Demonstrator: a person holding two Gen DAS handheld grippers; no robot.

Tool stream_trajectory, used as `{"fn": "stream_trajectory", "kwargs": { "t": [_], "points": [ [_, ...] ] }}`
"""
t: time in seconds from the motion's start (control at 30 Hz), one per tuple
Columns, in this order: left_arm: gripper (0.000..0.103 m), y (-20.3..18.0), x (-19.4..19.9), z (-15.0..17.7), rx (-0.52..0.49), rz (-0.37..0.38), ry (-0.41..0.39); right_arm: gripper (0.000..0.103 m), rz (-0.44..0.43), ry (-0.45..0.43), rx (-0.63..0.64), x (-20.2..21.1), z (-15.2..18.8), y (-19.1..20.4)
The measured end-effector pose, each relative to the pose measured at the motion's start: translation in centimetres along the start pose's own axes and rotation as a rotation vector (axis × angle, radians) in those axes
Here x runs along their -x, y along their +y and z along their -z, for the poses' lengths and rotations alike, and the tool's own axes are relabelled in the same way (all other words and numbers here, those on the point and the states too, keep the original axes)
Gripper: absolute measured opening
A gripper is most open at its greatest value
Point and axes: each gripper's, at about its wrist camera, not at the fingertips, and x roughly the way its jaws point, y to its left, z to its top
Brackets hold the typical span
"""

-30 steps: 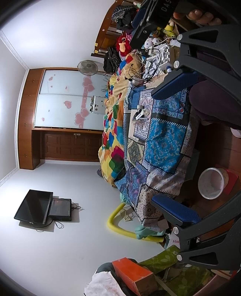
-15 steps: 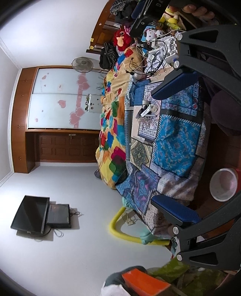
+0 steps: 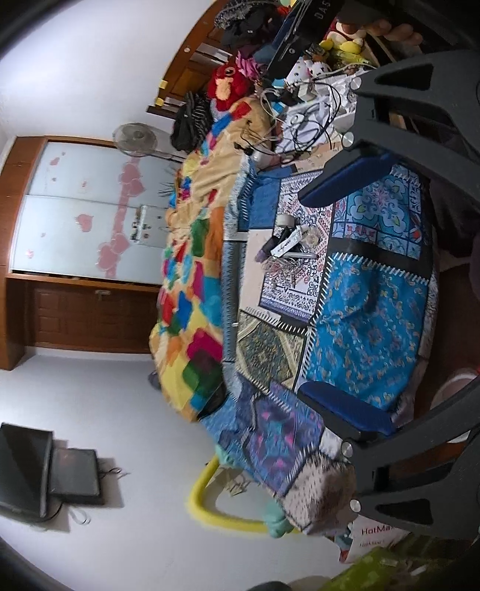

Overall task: Collect trash
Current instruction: 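Move both tools down toward the items on the patterned mat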

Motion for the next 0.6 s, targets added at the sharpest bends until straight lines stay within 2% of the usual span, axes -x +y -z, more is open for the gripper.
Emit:
{"fn": "stream_trajectory", "kwargs": {
  "t": [0.17, 0.37, 0.5, 0.53, 0.6],
  "points": [
    [0.096, -0.8, -6.6, -0.6, -0.010, 0.020, 0.082, 0.103, -0.021, 0.090, -0.044, -4.9, -0.6, -1.8],
    [0.096, -2.6, -13.6, -0.1, -0.096, 0.038, 0.150, 0.103, -0.045, 0.173, -0.084, -10.9, -1.0, -3.2],
    [0.096, -3.3, -17.8, 0.4, -0.103, 0.083, 0.199, 0.103, -0.063, 0.218, -0.080, -14.9, -0.8, -3.2],
    [0.096, -3.4, -18.8, 0.4, -0.100, 0.091, 0.210, 0.102, -0.068, 0.232, -0.078, -15.9, -0.7, -3.2],
    [0.092, -3.5, -20.8, 0.5, -0.090, 0.109, 0.232, 0.093, -0.084, 0.263, -0.076, -18.0, -0.5, -3.0]
  ]
}}
